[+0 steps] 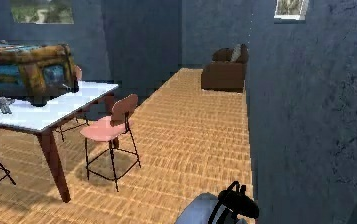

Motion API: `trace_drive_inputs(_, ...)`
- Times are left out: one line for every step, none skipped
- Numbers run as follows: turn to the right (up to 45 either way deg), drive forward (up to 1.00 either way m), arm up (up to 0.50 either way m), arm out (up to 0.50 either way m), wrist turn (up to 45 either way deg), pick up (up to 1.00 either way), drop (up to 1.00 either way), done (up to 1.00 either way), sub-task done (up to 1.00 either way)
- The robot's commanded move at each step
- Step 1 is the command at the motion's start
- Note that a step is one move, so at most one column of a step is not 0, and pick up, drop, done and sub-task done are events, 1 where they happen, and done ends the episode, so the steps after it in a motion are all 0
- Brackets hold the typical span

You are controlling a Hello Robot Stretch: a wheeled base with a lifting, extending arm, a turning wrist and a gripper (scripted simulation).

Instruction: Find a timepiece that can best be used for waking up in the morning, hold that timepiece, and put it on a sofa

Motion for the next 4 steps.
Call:
trace_drive_inputs(0.0, 1.00, 0.00, 0.00, 0.0, 0.00, 0.00, 0.00, 0.00)
trace_drive_inputs(0.0, 1.00, 0.00, 0.00, 0.0, 0.00, 0.00, 0.00, 0.00)
trace_drive_inputs(3.0, 0.00, 0.00, 0.00, 0.0, 0.00, 0.00, 0.00, 0.00)
trace_drive_inputs(0.0, 1.00, 0.00, 0.00, 0.0, 0.00, 0.00, 0.00, 0.00)
